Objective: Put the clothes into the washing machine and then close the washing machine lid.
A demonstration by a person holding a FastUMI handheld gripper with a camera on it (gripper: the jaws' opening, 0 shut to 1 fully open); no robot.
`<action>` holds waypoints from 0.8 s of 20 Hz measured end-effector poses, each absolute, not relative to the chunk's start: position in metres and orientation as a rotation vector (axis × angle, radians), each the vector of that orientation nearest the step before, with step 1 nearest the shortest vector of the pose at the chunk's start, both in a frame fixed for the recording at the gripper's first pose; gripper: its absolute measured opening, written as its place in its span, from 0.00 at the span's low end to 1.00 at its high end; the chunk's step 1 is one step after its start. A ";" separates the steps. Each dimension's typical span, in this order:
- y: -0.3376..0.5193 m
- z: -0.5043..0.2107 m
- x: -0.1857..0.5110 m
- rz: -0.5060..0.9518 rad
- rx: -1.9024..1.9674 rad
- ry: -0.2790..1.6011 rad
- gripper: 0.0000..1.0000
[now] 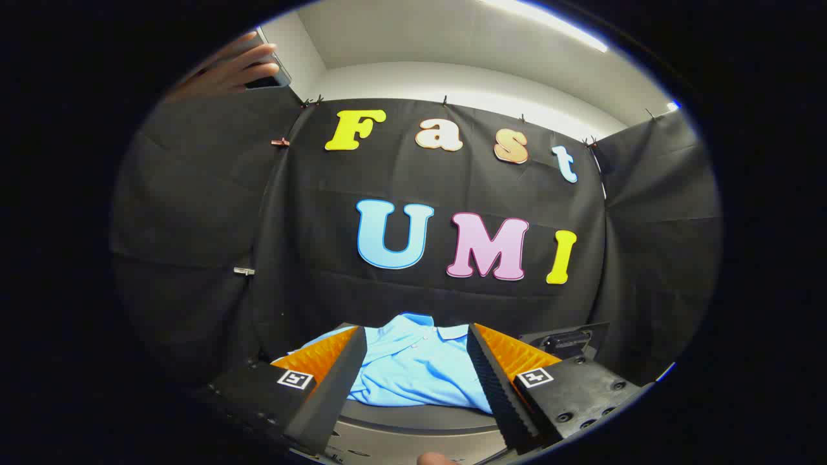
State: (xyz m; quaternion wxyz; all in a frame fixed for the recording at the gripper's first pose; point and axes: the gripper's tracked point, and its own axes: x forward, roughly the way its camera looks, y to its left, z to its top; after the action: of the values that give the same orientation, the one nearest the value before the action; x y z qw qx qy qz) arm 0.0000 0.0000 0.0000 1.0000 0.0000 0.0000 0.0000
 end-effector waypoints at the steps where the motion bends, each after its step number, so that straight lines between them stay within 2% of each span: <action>1: 0.000 0.001 0.000 -0.001 -0.003 -0.001 0.98; 16: 0.006 0.010 -0.002 0.006 -0.034 -0.022 0.98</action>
State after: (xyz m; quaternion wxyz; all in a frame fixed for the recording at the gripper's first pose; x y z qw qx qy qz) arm -0.0023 0.0061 0.0103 0.9998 -0.0169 -0.0108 0.0030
